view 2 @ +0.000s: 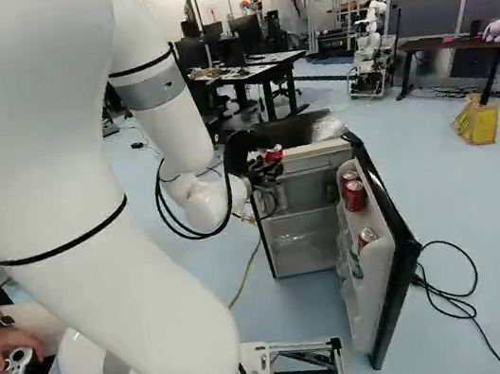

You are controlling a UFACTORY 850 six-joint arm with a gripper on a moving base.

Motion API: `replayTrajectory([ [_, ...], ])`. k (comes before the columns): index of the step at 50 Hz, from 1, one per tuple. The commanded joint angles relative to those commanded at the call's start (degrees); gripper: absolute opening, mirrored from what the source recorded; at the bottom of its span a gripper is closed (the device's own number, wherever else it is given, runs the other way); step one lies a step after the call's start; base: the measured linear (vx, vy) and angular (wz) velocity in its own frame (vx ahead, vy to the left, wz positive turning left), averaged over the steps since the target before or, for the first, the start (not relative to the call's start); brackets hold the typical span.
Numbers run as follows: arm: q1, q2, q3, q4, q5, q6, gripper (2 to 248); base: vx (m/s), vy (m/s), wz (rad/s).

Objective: Grab a drink from the fridge

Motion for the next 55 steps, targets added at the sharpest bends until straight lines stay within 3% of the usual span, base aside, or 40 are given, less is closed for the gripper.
replayTrajectory([
  [34, -1.47, 5.61, 0.40, -11.93, -11.35, 0.00, 81, 0.000, 0.000, 0.000],
  [55, -1.49, 9.30, 0.90, -13.25, -12.75, 0.00, 81, 0.000, 0.000, 0.000],
])
